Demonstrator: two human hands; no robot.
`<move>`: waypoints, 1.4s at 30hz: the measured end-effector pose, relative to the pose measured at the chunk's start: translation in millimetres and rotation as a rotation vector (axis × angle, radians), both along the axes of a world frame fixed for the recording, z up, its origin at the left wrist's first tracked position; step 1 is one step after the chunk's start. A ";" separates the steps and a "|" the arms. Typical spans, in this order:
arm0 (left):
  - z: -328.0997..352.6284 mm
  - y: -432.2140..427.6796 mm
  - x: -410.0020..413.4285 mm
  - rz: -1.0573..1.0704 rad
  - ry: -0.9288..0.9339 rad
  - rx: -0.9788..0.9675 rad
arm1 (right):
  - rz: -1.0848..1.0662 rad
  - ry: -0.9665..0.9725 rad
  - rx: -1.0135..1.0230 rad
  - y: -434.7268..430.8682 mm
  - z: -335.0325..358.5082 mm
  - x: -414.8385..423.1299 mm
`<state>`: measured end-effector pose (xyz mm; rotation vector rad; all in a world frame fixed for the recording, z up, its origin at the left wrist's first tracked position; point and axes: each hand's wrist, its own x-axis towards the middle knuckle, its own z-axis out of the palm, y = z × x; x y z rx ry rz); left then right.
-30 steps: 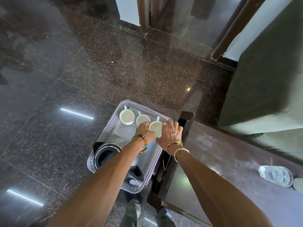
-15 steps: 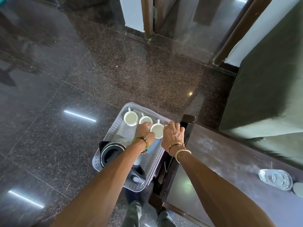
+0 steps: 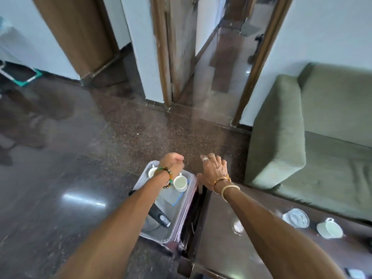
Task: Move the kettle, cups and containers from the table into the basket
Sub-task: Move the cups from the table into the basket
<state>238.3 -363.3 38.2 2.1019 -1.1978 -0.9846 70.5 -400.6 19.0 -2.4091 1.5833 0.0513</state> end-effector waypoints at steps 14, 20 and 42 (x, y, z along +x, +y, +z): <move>65.5 49.9 -75.3 -0.283 -0.015 -0.250 | -0.401 -0.173 -0.220 118.0 70.7 -77.3; 100.5 80.2 -158.0 -0.434 0.038 -0.314 | -0.590 -0.143 -0.310 178.1 103.1 -164.0; 48.6 287.8 -575.2 -0.945 0.184 -0.166 | -1.174 -0.110 -0.297 450.1 61.0 -529.6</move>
